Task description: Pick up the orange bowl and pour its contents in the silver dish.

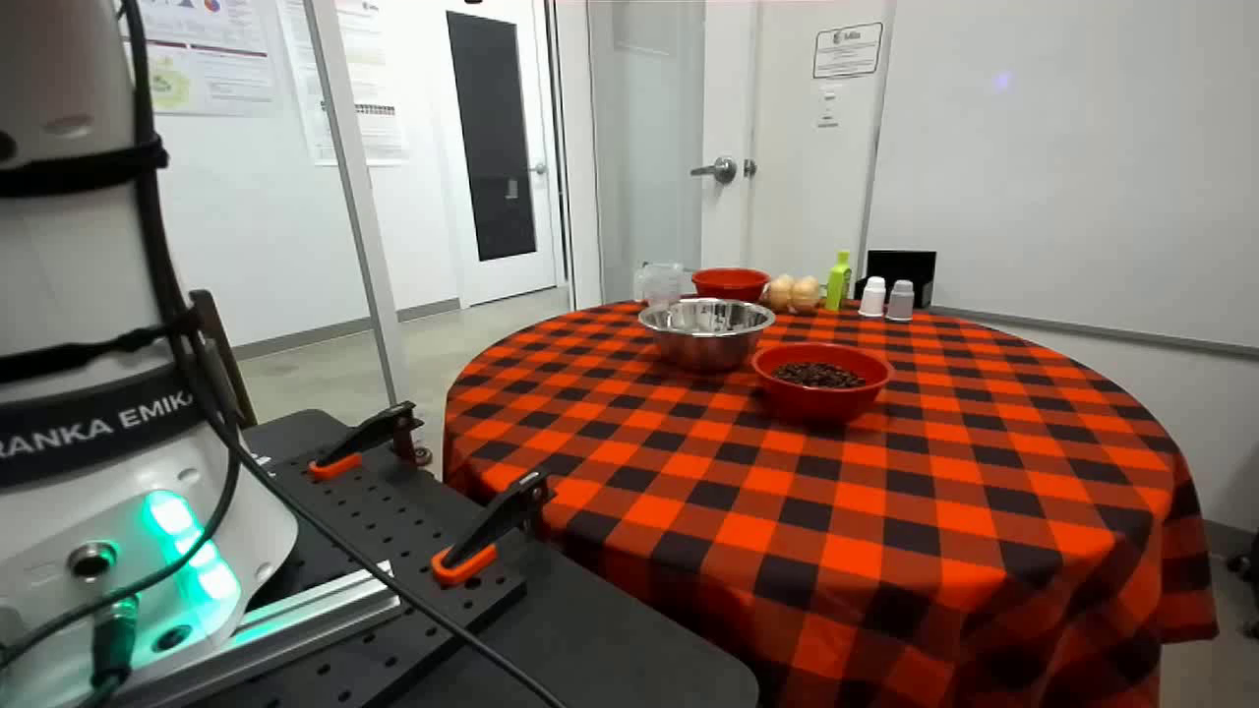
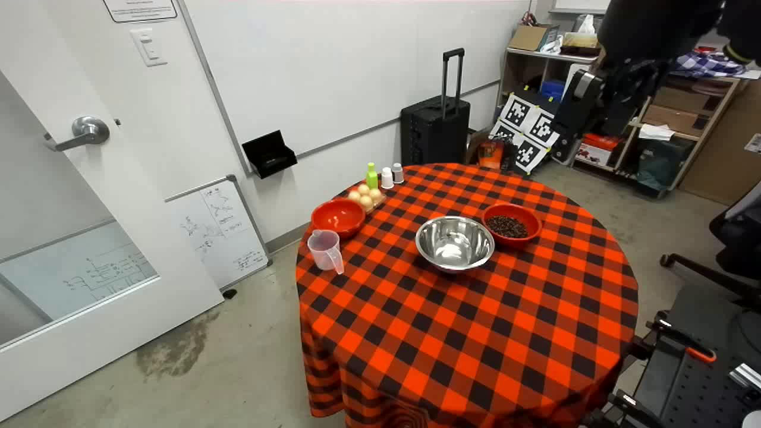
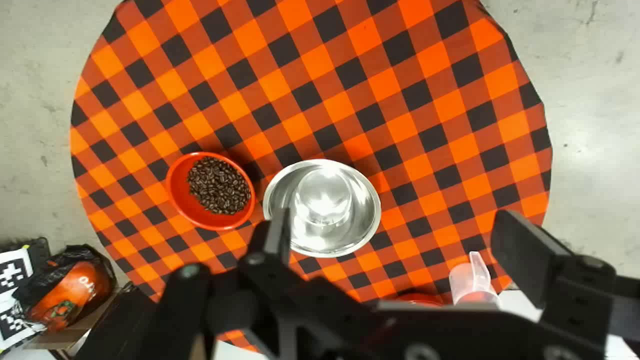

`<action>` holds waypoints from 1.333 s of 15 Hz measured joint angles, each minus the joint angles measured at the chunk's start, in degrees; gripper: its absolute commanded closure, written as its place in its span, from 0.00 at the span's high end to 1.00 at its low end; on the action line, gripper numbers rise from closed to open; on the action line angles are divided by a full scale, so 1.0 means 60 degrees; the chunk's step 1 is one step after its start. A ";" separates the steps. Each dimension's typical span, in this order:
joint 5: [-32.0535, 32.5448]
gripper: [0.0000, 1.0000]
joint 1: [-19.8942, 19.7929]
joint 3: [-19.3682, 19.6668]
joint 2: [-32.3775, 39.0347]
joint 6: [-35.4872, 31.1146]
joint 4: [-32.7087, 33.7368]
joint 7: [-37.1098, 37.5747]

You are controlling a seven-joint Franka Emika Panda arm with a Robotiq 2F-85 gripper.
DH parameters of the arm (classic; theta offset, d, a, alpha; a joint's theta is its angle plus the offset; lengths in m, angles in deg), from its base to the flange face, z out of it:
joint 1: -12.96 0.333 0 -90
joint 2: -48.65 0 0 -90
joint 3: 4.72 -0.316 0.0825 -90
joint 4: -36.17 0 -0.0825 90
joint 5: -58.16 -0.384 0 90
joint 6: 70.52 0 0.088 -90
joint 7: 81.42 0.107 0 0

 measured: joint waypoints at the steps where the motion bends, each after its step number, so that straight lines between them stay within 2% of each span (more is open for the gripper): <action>1: 0.0000 1.00 0.0000 0.0000 -0.0002 -0.0006 0.0001 0.0000; 8: 0.0096 1.00 0.0197 0.0041 0.0122 -0.0112 -0.0013 -0.0279; 12: 0.0829 1.00 0.0041 0.0295 0.0831 -0.1215 -0.0094 -0.0370; 15: 0.1299 1.00 -0.0357 0.0889 0.1728 -0.2242 -0.0101 -0.0471; 20: 0.1173 1.00 -0.0921 0.2524 0.3359 -0.3620 -0.0040 -0.1452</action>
